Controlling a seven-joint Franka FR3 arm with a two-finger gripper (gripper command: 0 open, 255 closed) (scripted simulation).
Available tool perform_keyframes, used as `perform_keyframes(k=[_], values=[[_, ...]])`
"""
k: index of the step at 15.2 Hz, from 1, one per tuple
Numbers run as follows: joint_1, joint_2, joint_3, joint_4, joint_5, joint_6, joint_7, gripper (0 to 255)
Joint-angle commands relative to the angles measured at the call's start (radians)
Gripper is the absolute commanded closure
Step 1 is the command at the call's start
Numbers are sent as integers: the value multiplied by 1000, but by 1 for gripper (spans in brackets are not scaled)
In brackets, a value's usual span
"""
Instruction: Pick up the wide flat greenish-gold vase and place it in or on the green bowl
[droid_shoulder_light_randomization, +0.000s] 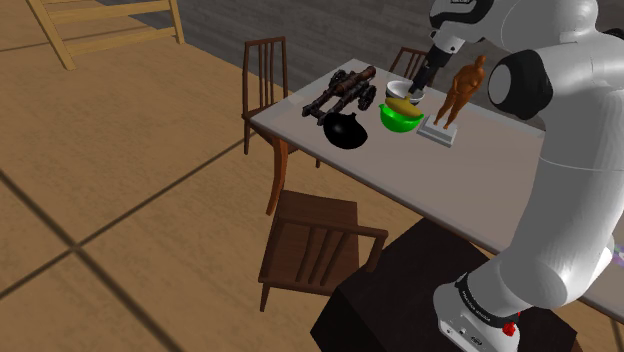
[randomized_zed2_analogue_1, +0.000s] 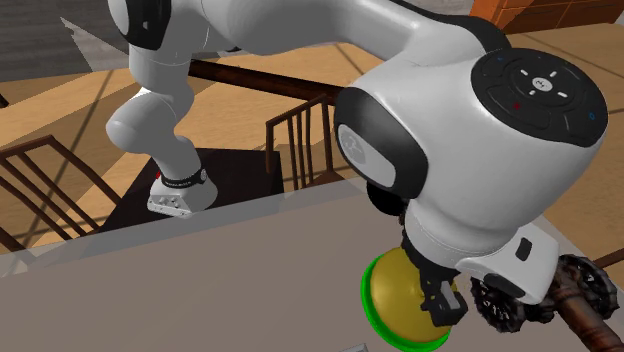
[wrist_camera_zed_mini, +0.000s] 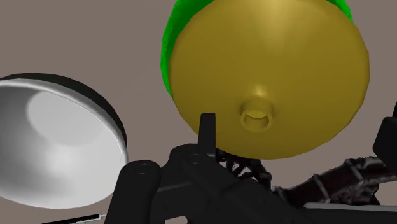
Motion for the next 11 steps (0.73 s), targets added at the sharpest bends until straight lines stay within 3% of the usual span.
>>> perform_keyframes(k=[1, 3, 11], values=[[-12, -6, -4, 45, -6, -48, 7, 0], [-31, -4, -7, 107, -8, -107, 15, 0], [-31, -4, -7, 107, -8, -107, 15, 0]])
